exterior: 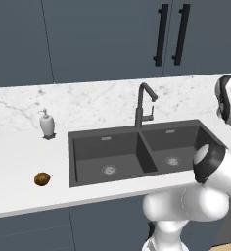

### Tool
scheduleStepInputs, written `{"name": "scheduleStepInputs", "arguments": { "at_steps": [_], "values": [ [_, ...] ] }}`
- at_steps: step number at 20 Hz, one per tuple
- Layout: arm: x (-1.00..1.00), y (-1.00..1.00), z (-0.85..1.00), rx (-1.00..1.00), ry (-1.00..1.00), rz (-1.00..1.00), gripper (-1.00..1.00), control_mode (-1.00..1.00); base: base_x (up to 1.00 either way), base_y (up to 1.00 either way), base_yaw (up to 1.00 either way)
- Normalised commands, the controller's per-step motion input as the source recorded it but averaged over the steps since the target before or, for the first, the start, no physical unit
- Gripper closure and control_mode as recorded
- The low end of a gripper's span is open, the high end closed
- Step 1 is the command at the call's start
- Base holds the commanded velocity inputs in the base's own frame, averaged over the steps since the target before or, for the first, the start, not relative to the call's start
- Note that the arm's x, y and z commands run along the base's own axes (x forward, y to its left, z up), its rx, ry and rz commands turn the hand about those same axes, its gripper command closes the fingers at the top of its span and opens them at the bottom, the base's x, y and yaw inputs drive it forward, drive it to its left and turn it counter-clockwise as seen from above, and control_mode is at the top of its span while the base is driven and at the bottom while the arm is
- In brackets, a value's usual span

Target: Put the colander in the sink, put the pear in the colander, and turn on the sink faucet and pour water over the colander.

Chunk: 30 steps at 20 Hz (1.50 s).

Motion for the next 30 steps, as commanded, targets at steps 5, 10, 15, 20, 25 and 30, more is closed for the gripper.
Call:
{"name": "scheduleStepInputs", "arguments": {
  "at_steps": [5, 10, 15, 20, 25, 30],
  "values": [
    [0.0, -0.98, -0.36, 0.0, 0.05, -0.03, -1.0, -1.0, 0.0, 0.0, 0.0],
    [0.0, -0.81, -0.24, 0.0, 0.0, 0.0, -1.0, -1.0, 0.0, 0.0, 0.0],
    [0.05, -0.56, -0.28, -0.03, 0.0, 0.08, -1.0, -1.0, 0.0, 0.0, 0.0],
    [0.07, -0.35, -0.3, -0.08, 0.0, 0.15, -1.0, -1.0, 0.0, 0.0, 0.0],
    [0.18, -0.29, -0.2, -0.06, 0.0, 0.2, -1.0, -1.0, 0.0, 0.0, 0.0],
    [0.17, -0.13, -0.12, -0.04, 0.0, 0.21, -1.0, -1.0, 0.0, 0.0, 0.0]
  ]
}}
